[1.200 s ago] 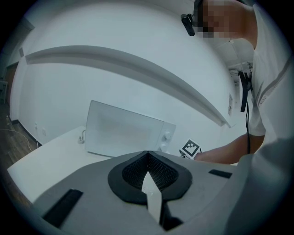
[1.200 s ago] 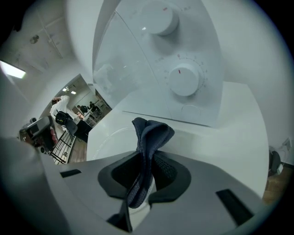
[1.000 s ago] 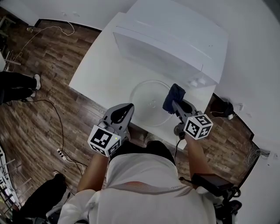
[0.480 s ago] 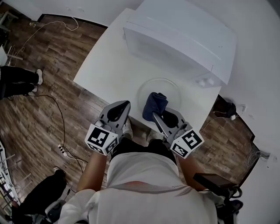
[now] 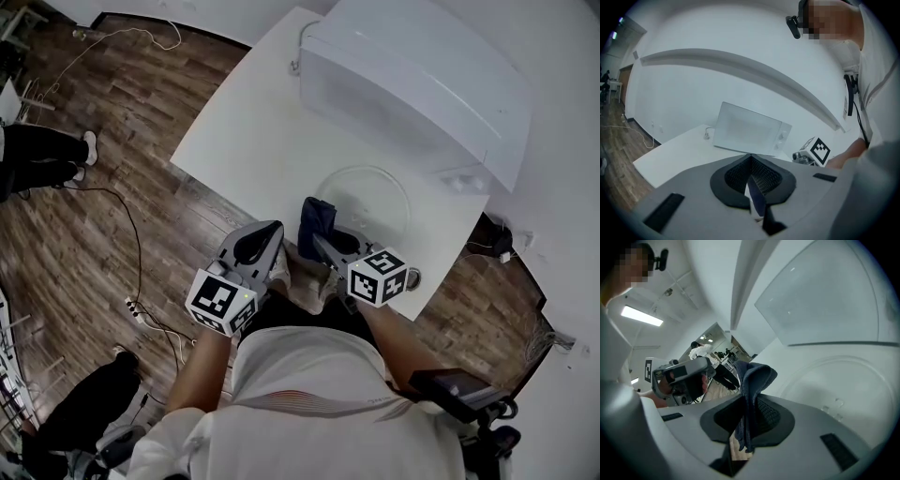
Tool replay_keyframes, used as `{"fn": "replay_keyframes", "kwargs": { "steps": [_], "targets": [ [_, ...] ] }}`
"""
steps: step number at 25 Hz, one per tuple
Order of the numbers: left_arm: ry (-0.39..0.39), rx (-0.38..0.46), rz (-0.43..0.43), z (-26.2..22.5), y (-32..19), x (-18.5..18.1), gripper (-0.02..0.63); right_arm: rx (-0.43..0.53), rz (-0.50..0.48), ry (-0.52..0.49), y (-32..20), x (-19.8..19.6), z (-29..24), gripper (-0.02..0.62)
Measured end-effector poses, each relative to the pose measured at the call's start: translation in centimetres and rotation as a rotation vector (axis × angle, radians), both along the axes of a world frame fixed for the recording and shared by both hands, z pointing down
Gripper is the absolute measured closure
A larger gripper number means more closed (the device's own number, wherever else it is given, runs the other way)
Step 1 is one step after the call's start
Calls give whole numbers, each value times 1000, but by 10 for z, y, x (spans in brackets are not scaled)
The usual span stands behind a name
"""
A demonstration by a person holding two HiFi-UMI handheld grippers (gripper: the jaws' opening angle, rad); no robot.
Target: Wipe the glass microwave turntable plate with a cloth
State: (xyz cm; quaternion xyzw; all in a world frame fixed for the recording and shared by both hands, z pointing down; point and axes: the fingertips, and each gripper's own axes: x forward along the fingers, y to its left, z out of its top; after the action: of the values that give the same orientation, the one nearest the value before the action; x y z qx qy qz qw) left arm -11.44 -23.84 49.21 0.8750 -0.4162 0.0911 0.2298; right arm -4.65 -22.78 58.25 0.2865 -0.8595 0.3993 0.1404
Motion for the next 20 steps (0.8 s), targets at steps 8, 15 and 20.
{"fn": "replay_keyframes", "kwargs": {
  "steps": [8, 15, 20],
  "targets": [
    [-10, -8, 3, 6, 2, -12, 595, -107, 2, 129, 14, -1, 48, 534],
    [29, 3, 37, 5, 4, 0, 595, -145, 29, 160, 15, 18, 62, 534],
    [29, 3, 56, 3, 7, 12, 595, -164, 70, 154, 18, 37, 61, 534]
  ]
}}
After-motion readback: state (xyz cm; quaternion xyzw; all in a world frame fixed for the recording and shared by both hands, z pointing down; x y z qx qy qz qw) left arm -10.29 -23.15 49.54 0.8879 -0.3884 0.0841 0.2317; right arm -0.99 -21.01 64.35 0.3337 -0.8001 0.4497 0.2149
